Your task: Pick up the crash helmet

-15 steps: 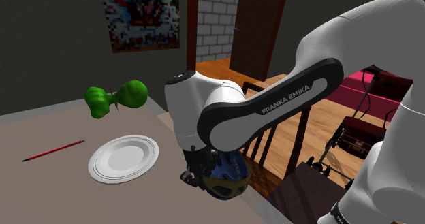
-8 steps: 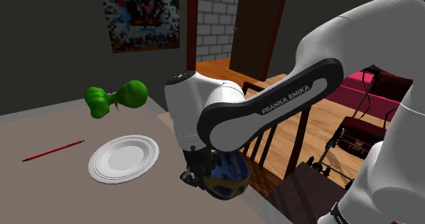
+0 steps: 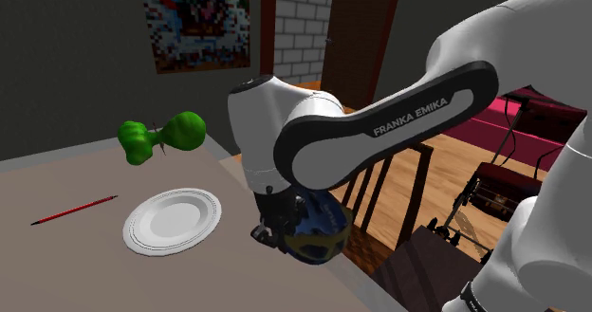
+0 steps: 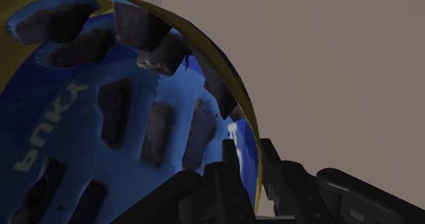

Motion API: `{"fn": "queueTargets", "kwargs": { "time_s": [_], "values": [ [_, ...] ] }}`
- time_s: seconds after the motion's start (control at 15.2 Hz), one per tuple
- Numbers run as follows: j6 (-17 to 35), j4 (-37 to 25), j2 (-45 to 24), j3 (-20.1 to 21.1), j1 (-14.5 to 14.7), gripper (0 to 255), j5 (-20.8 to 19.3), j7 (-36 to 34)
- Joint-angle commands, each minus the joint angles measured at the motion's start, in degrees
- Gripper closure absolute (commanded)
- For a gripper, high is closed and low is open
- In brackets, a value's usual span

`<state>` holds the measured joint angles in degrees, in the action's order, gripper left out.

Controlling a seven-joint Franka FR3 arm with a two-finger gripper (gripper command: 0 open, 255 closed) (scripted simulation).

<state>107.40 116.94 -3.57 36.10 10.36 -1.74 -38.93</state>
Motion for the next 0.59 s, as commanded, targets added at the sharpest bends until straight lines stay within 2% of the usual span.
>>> {"fn": "queueTargets", "kwargs": {
  "time_s": [0.0, 0.53],
  "values": [
    [-1.43, -0.86, 0.74, 0.0, -0.08, 255, 0.42, 0.32],
    [-5.97, -4.03, 2.44, -0.08, -0.28, 255, 1.39, 1.07]
  ]
}}
